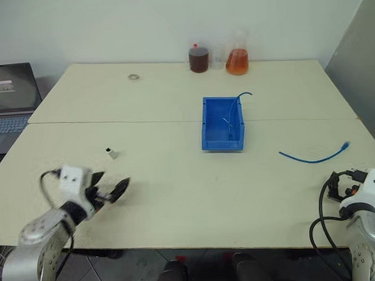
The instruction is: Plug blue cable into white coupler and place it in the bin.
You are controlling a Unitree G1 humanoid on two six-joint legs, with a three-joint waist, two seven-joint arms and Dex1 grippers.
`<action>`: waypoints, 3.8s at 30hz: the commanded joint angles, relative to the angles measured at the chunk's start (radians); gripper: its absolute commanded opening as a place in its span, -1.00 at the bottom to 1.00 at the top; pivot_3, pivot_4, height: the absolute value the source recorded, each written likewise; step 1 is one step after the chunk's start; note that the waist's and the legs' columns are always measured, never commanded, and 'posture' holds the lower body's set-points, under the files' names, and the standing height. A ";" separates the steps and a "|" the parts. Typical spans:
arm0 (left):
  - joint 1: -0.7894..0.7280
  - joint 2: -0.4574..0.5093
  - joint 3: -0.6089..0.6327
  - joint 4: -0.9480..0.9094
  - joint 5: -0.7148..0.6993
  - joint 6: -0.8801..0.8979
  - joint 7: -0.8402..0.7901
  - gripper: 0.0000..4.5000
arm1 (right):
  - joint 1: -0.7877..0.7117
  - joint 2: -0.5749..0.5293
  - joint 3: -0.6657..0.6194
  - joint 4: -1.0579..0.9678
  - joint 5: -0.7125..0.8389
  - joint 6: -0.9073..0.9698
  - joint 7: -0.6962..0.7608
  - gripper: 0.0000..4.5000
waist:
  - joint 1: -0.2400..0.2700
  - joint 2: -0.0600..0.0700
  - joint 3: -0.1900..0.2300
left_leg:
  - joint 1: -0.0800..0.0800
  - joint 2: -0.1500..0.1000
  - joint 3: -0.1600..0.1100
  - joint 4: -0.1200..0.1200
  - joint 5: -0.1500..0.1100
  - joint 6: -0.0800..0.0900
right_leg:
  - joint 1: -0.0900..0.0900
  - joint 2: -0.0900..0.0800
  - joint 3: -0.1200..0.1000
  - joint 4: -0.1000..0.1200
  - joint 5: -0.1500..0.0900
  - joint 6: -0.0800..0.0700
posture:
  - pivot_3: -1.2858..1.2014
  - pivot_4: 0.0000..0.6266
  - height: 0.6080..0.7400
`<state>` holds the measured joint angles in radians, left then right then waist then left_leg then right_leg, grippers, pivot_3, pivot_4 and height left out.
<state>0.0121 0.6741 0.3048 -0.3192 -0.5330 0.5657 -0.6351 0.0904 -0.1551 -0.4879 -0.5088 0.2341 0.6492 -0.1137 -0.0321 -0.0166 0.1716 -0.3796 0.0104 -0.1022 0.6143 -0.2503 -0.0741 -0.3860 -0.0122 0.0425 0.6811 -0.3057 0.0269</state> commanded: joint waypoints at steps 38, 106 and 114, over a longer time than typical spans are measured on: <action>-0.580 -0.006 -0.430 0.244 0.140 -0.211 -0.579 1.00 | -0.672 -0.136 -0.059 0.858 -0.025 -0.080 -0.242 0.28 | -0.026 0.002 0.000 | -0.004 0.000 0.003 0.012 0.000 0.001 | -0.002 0.002 0.002 0.010 0.001 -0.001 | 0.03 -0.52 1.00; 0.614 -0.477 -0.168 -0.223 0.326 -0.460 0.293 1.00 | -1.010 0.088 0.912 1.265 -0.278 -0.630 1.115 -0.18 | -0.018 0.000 0.010 | -0.003 0.002 0.001 0.014 -0.002 0.003 | 0.001 0.003 0.001 0.001 0.006 0.000 | 0.03 -0.52 1.00; 0.575 -0.450 -0.099 -0.239 0.290 -0.431 0.306 1.00 | -0.954 0.015 0.812 0.990 -0.168 -0.388 1.189 0.70 | -0.017 0.000 0.010 | -0.004 0.003 0.000 0.014 -0.002 0.003 | 0.000 0.003 0.000 0.001 0.006 -0.001 | 0.03 -0.52 1.00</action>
<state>0.6018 0.2019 0.1513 -0.5309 -0.2266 0.1387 -0.3370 -0.8708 -0.1158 0.3753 0.6047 0.0088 0.1877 1.0487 -0.0492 -0.0162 0.1817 -0.3834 0.0129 -0.1029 0.6283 -0.2520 -0.0715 -0.3855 -0.0094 0.0423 0.6825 -0.2999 0.0264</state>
